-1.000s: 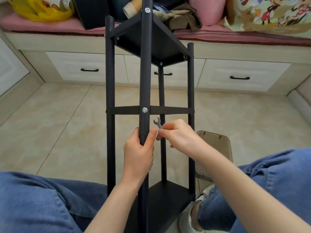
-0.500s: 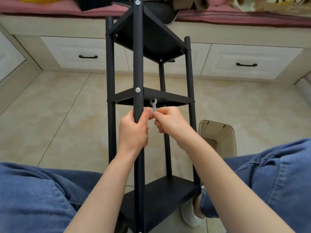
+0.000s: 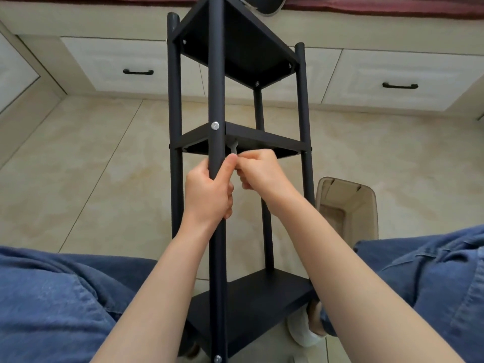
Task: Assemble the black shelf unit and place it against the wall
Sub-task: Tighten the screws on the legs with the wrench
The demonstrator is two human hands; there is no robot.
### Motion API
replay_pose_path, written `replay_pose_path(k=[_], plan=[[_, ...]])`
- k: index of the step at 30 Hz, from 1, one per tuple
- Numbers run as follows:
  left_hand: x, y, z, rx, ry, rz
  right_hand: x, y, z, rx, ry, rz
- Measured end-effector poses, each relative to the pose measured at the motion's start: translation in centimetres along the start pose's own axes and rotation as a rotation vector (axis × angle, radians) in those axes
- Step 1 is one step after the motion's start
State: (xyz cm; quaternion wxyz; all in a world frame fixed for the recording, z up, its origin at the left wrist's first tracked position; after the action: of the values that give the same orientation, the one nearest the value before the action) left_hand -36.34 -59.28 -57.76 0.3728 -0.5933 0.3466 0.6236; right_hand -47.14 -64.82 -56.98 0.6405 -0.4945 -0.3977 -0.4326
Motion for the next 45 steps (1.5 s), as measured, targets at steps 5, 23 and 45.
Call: replay_pose_path(k=[5, 23, 45], plan=[[0.1, 0.4, -0.1, 0.013, -0.012, 0.004, -0.2, -0.3, -0.4, -0.030, -0.049, 0.024], [0.4, -0.1, 0.2, 0.033, -0.054, 0.013, -1.2, 0.0, -0.4, 0.004, 0.004, -0.074], [1.6, -0.3, -0.7, 0.066, -0.059, 0.014, -0.9, 0.9, 0.0, -0.028, -0.127, -0.227]])
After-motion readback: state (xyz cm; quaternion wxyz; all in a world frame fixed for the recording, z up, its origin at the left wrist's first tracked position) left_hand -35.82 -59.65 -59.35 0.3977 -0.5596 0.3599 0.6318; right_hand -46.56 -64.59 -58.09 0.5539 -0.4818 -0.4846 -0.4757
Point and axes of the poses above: each hand's wrist, its own z-axis away from the middle knuckle, its own y-axis out of the palm, x = y × z, the point moved 6 cm from there along -z, towards the middle knuckle, and after that the axes turned 9 degrees about -x, right-handed, at the moved point
